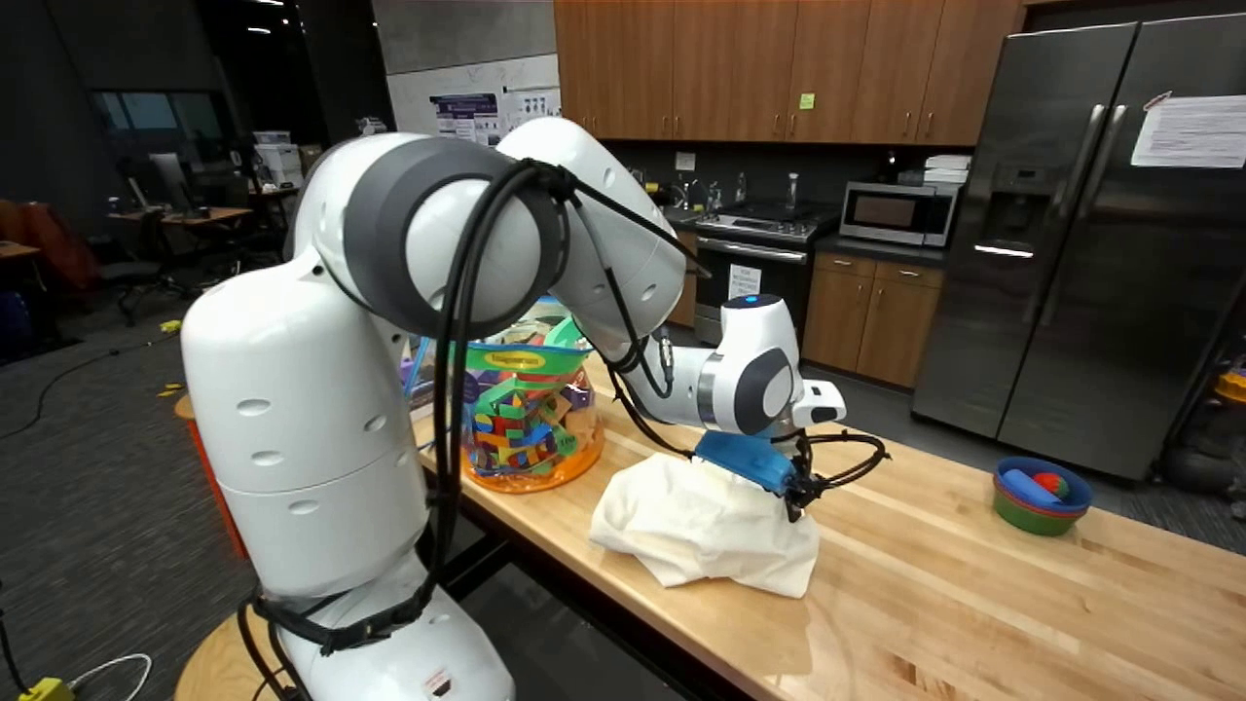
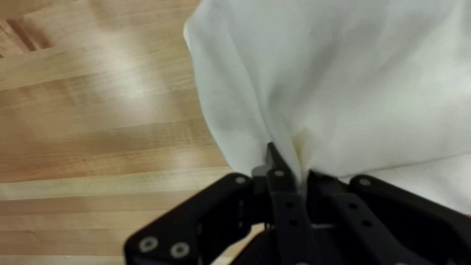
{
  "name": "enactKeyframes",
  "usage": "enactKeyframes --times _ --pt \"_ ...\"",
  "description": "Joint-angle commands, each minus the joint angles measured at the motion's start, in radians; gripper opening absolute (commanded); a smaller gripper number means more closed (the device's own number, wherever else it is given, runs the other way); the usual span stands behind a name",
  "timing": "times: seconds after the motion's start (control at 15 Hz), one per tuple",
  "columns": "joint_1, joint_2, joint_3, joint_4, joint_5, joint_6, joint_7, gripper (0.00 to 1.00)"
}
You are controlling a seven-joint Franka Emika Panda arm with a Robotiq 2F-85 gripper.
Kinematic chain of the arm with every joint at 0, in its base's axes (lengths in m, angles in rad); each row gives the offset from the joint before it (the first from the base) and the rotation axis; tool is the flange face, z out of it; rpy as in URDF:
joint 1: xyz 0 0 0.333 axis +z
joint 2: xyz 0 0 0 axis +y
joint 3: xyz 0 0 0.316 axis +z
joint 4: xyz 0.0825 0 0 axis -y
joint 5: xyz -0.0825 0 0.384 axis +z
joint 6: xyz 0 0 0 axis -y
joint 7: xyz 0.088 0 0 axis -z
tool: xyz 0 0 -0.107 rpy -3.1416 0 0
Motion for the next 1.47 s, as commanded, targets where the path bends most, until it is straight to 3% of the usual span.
enactKeyframes --times 0.0,0.67,1.4 --pt "-0.028 0.015 -0.032 0.000 0.001 0.043 -0.050 0.01" --pt "-0.068 0.078 -0.107 0.042 -0.031 0.118 -0.044 0.01" --pt "-0.050 0.261 -0.163 0.280 0.000 0.189 -0.027 0.01"
